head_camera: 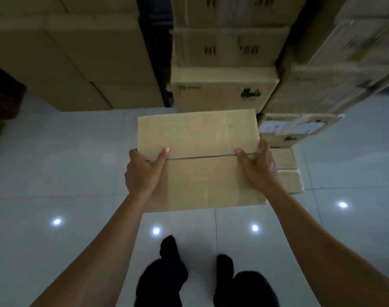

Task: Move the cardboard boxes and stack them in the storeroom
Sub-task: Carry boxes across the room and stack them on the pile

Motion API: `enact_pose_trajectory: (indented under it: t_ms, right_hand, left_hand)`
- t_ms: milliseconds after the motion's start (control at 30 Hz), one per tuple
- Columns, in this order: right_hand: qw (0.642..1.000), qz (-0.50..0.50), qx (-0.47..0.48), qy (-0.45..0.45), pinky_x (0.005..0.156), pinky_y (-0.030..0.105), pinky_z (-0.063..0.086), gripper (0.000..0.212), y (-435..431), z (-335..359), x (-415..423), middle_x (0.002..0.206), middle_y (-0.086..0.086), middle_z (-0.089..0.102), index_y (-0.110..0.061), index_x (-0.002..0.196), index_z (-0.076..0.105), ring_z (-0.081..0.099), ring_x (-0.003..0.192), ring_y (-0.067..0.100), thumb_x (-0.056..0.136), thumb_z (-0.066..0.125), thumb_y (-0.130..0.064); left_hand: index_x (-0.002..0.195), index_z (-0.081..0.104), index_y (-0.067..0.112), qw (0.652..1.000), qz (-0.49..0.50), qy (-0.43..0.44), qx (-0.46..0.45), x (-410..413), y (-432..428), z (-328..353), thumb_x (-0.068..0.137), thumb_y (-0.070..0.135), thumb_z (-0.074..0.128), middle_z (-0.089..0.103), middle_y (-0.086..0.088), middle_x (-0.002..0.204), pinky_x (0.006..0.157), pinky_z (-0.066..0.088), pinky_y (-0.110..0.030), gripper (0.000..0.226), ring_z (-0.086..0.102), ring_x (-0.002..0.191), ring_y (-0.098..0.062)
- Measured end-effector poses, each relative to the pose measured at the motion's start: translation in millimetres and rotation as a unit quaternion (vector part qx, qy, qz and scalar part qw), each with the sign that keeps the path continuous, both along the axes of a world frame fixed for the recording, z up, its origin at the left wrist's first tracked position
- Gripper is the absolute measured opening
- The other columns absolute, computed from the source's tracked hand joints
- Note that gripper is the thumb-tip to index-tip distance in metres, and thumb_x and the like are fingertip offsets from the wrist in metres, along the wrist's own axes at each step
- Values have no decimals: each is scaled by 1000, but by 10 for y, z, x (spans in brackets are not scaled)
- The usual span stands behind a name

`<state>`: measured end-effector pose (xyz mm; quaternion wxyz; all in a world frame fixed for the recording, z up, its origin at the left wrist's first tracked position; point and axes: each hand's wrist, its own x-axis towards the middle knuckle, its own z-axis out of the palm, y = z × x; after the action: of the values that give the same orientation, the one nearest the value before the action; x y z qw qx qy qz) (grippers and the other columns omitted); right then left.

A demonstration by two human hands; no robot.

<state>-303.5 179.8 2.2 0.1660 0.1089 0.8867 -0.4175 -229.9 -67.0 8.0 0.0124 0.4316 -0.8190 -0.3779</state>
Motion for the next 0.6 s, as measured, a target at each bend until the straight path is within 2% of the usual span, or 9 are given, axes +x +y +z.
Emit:
enact_pose_trajectory:
  t_ms: [167,267,333,467,600]
  right_hand:
    - [997,73,-10,32,94,36,35,61,-231,1026,118,138,4,46,-21,136,32,43,128,29,89,53,-55]
    - [992,112,11,52,94,37,35,58,-501,1506,122,137,7,47,-18,133,34,44,126,32,91,50,-55]
    - [987,139,11,76,93,39,36,58,-727,1785,139,137,7,46,-17,131,34,45,126,33,91,49,-56]
    - [978,180,-8,105,83,30,28,55,-1300,2176,212,139,7,46,-15,132,35,45,126,30,94,48,-52]
    - [973,198,-3,118,89,36,34,59,-2067,2405,293,135,7,49,-19,132,34,47,123,32,91,46,-59]
  left_hand:
    - [125,47,9,999,44,10,-15,370,-166,982,76,69,62,59,-12,124,86,42,-39,79,55,114,-36]
    - [125,46,10,997,72,16,-25,528,-374,1406,77,71,60,58,-12,123,84,41,-39,79,54,114,-37]
    - [124,47,12,995,89,31,-30,631,-577,1633,76,73,59,58,-11,122,85,43,-40,79,55,112,-36]
    - [124,46,15,991,109,49,-61,827,-1136,1936,75,77,55,58,-8,121,83,44,-39,80,57,109,-34]
    - [127,46,17,987,118,69,-84,998,-1877,2146,76,78,52,57,-7,125,84,43,-39,80,56,112,-32]
